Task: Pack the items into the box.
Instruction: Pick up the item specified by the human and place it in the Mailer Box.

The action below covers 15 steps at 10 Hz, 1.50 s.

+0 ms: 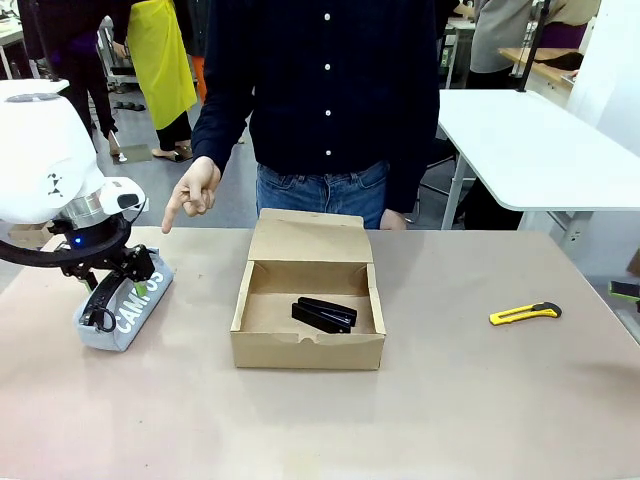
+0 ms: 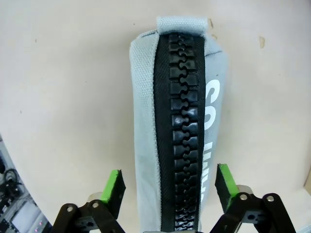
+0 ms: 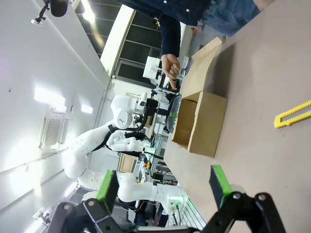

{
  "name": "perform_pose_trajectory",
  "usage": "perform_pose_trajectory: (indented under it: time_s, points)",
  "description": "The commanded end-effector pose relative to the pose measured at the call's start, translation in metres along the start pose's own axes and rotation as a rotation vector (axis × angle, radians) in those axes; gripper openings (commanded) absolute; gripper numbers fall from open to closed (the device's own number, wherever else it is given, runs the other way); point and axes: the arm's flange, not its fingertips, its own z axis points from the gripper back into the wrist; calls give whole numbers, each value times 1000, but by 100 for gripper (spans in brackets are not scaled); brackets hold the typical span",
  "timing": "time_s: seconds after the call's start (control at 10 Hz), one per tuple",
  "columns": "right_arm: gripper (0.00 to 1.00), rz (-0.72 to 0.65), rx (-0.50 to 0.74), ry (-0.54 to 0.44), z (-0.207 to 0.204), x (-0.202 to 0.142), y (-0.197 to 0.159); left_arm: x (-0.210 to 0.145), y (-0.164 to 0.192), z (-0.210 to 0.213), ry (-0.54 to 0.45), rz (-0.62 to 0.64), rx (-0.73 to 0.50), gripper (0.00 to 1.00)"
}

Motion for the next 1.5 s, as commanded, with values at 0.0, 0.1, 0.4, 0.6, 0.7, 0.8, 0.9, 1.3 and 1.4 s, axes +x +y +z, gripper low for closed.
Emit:
perform_pose_trajectory:
  time_s: [0.0,0.1,0.4,0.6,0.7,0.8,0.9,1.3,1.4]
  points:
    - [100,1,5,12,3,-3,2,-2,0,2,-10,24,37,41]
    - [100,1,5,12,3,-3,2,-1,2,3,-3,38,37,0]
    - [100,1,5,12,3,-3,2,-4,3,2,4,41,30,15]
    - [100,1,5,12,3,-3,2,-7,3,5,1,31,23,0]
    - [100,1,5,12,3,-3,2,-7,4,7,0,26,26,0]
    - [100,1,5,12,3,-3,2,-9,4,7,-2,26,30,0]
    - [100,1,5,12,3,-3,2,-9,5,9,29,16,27,0]
    - [100,1,5,12,3,-3,2,-20,13,34,9,-36,60,0]
    - [100,1,5,12,3,-3,2,-32,14,57,-26,-119,97,0]
